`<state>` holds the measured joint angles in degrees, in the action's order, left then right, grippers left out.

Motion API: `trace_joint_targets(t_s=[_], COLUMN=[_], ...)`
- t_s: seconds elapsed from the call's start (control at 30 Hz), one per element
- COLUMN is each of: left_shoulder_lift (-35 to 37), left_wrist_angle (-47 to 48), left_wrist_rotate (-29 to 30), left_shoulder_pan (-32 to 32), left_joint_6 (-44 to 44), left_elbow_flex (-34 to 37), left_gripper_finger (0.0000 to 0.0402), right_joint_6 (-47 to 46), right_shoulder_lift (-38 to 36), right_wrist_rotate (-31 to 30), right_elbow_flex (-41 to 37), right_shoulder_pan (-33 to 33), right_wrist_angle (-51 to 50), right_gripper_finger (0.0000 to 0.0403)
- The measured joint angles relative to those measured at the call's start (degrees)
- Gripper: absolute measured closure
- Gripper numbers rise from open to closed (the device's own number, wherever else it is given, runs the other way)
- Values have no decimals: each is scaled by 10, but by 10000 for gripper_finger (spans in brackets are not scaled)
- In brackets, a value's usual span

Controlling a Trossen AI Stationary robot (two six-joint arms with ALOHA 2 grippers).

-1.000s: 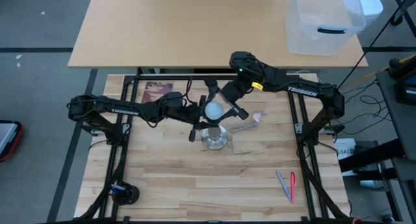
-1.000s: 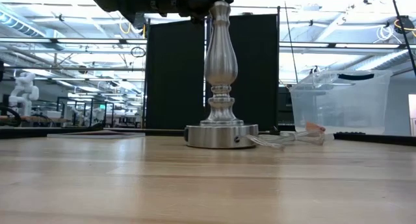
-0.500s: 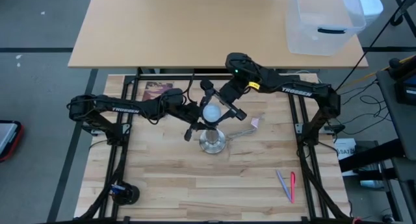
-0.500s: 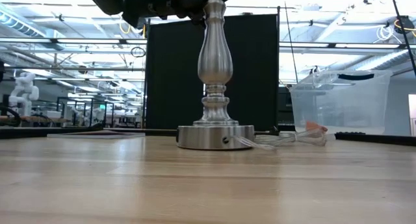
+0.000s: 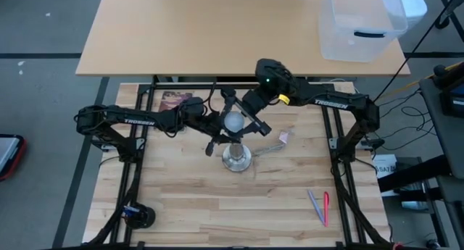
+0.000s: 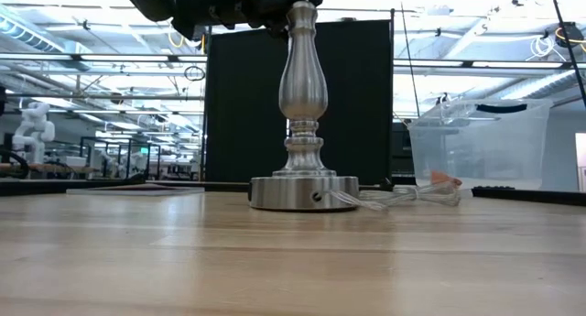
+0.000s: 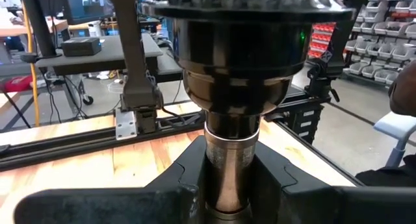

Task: Screw lightbulb
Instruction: Remove the lightbulb from the lamp

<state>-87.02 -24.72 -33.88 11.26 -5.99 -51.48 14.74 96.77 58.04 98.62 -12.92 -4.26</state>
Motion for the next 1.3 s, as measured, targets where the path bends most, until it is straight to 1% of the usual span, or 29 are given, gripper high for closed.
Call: trace_joint_targets(t_s=[0.13, 0.23, 0.33, 0.4, 0.53, 0.67, 0.77, 0.83, 1.03, 1.17, 1.3], left_shoulder_lift=[0, 0, 0, 0, 1, 1, 1, 1, 1, 1, 1], left_wrist_angle=[1, 3, 4, 4, 3, 1, -2, -4, -4, -4, -5], left_wrist_rotate=[5, 23, 38, 51, 84, 106, 126, 138, 150, 165, 177], left_shoulder_pan=[0, -1, -1, -1, -2, -7, -7, -7, -7, -9, -10], left_joint_6=[10, 14, 16, 23, 34, 35, 40, 43, 47, 50, 50], left_elbow_flex=[0, 0, 0, 0, 0, 0, 0, 0, 0, 0, 0], left_gripper_finger=[329, 329, 329, 329, 329, 329, 329, 329, 329, 329, 329], right_joint_6=[1, -10, -16, -5, 50, 63, 57, 48, 4, -21, -63], right_shoulder_lift=[-8, -16, -26, -34, -54, -75, -86, -89, -90, -91, -95], right_wrist_rotate=[-43, -59, -100, -149, -298, -424, -502, -542, -602, -652, -655], right_elbow_flex=[12, 36, 67, 96, 158, 177, 177, 177, 158, 157, 157], right_shoulder_pan=[0, -2, -1, 1, 21, 61, 82, 91, 109, 119, 119], right_wrist_angle=[-3, -12, -38, -89, -228, -270, -295, -318, -365, -395, -424], right_gripper_finger=[93, 88, 85, 85, 85, 85, 85, 85, 85, 85, 85])
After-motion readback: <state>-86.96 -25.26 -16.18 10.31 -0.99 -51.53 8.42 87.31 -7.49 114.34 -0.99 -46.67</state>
